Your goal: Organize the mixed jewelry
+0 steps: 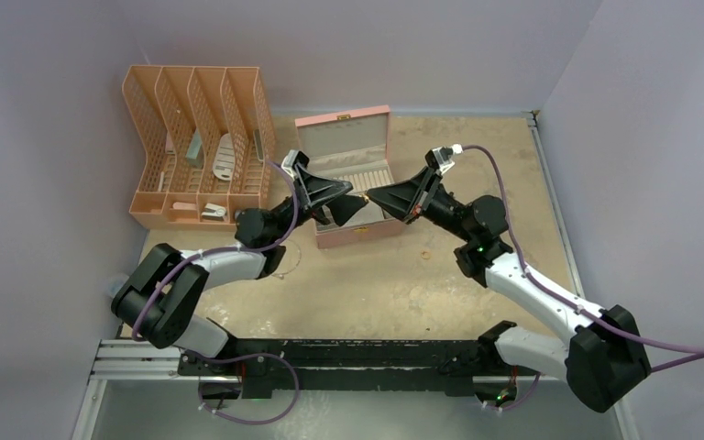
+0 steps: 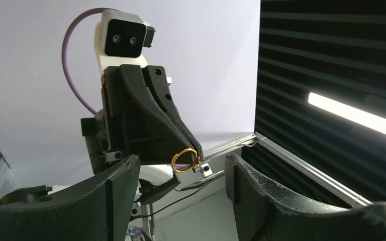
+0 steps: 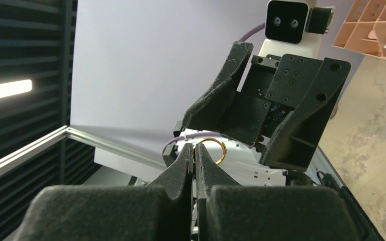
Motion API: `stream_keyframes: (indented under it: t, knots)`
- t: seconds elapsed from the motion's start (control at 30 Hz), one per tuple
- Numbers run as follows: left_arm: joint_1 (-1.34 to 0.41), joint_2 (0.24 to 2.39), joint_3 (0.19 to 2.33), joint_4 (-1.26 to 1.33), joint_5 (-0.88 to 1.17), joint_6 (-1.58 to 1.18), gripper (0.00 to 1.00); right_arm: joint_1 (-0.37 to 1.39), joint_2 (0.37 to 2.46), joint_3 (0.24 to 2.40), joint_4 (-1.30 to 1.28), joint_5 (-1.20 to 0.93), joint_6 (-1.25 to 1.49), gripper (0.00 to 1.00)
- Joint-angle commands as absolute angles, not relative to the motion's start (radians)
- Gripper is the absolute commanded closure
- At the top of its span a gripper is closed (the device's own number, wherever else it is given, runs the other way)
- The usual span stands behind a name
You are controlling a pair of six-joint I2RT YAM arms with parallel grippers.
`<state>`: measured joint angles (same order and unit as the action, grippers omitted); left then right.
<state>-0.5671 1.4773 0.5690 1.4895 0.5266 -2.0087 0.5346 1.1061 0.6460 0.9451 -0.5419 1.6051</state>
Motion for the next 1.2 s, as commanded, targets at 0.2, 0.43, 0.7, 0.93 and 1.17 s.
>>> stream_keyframes:
  t: [0.2,0.43,0.7,0.93,1.17]
  knots:
    - [-0.603,1.469,0.640,1.625,0.487,-2.023,0.47,0.551,1.094,0.630,1.098,-0.544,1.656,1.00]
    - [-0.618,1.475,0.648,1.644,0.496,-2.027,0.55,0.551,1.113,0.622,1.149,-0.539,1.687,1.00]
    - [-0.617,1.451,0.655,1.626,0.498,-2.012,0.63,0.551,1.134,0.639,1.182,-0.531,1.713,1.00]
    - [-0.617,1.440,0.645,1.626,0.493,-2.012,0.67,0.551,1.134,0.650,1.167,-0.523,1.709,1.00]
    - [-0.618,1.433,0.647,1.623,0.494,-2.011,0.70,0.552,1.126,0.649,1.141,-0.519,1.695,1.00]
